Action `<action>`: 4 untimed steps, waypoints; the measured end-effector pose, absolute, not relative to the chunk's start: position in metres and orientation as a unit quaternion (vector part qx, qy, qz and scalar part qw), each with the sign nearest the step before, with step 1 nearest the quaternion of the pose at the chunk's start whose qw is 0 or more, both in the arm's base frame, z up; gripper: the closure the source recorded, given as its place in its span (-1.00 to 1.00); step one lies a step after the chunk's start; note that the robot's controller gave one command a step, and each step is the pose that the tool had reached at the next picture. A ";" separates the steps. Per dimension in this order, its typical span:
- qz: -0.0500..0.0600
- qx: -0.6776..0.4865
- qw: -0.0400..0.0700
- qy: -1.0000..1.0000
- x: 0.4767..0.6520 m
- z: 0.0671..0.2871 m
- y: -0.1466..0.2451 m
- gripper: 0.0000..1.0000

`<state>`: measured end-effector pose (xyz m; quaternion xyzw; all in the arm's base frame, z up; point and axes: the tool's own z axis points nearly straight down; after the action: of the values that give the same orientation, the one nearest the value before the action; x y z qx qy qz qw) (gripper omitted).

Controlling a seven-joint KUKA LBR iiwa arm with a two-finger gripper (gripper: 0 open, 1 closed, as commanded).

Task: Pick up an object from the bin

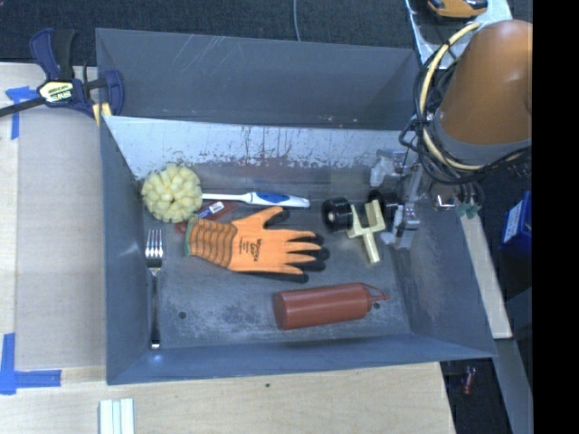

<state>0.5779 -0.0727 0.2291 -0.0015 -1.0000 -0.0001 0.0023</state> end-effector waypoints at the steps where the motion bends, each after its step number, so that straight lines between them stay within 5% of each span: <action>1: 0.000 0.000 -0.002 -1.000 0.579 0.234 -0.072 -1.00; 2: 0.000 0.034 -0.004 -0.999 0.587 0.150 -0.027 -1.00; 3: 0.002 0.087 -0.012 -0.996 0.614 0.160 0.027 -1.00; 4: 0.001 0.134 -0.002 -0.991 0.603 0.123 0.068 -1.00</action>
Offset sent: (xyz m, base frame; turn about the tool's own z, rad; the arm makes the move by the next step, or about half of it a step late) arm 0.0135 0.0880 -0.1591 -0.1353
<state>0.6029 0.0683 0.1231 0.1343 -0.9909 0.0005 -0.0019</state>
